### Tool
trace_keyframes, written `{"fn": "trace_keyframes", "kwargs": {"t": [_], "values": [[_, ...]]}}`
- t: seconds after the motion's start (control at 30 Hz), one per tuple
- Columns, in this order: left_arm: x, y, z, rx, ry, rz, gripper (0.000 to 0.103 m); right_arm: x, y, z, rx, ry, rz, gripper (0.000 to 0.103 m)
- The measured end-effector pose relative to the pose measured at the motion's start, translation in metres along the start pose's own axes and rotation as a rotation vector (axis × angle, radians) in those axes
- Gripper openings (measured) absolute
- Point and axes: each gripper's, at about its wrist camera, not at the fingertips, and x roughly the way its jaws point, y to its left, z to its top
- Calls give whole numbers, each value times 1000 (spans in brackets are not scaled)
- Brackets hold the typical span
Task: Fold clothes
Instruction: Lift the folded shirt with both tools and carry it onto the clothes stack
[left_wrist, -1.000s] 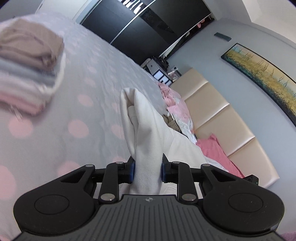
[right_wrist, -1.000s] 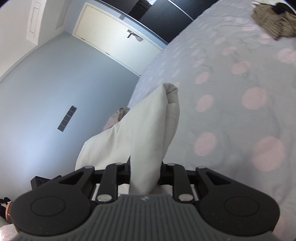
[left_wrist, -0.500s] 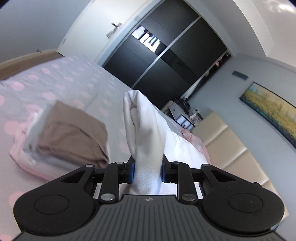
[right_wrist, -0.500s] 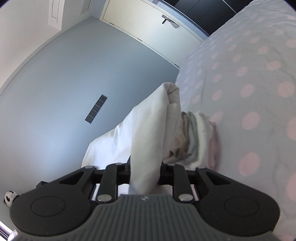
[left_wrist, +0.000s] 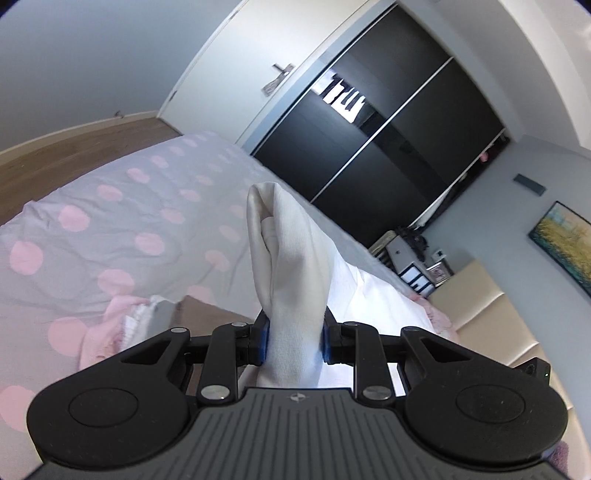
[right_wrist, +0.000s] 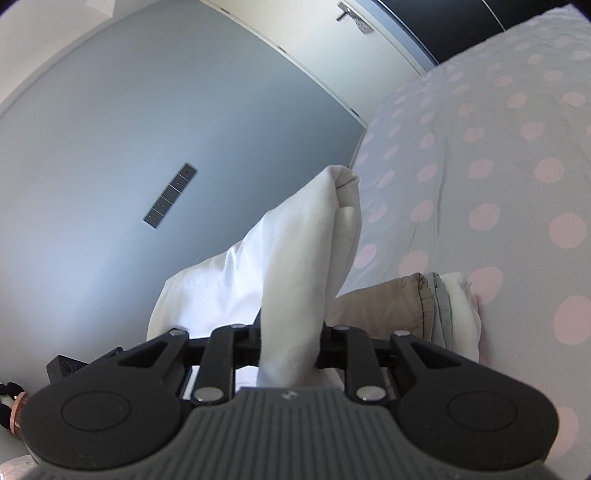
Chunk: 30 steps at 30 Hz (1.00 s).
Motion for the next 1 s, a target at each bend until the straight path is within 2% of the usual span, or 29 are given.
{"fn": "trace_keyframes", "kwargs": {"t": [0.13, 0.33, 0.53, 0.67, 0.73, 0.77, 0.8, 0.87, 0.93, 1.0], "values": [[31, 35, -3, -18, 32, 20, 22, 41, -17, -1, 14, 56, -32, 23], [78, 89, -15, -72, 59, 41, 22, 81, -60, -1, 34, 92, -69, 23], [96, 130, -30, -121, 25, -10, 24, 101, -103, -11, 57, 42, -46, 24], [105, 152, -43, -188, 5, -36, 29, 111, -122, -20, 85, 22, -18, 26], [102, 154, -45, -209, -5, -44, 35, 112, -124, -19, 81, 15, -10, 28], [98, 151, -44, -199, -6, -29, 44, 111, -122, -17, 67, 21, -12, 31], [91, 145, -41, -176, -14, -12, 47, 109, -119, -14, 48, 29, -19, 36], [76, 134, -36, -132, -33, 19, 50, 99, -108, -9, -32, 25, -65, 40], [54, 123, -30, -95, -92, 37, 55, 88, -97, -4, -123, 12, -119, 41], [37, 105, -23, -6, -148, 93, 55, 76, -85, 0, -218, -31, -186, 42]]}}
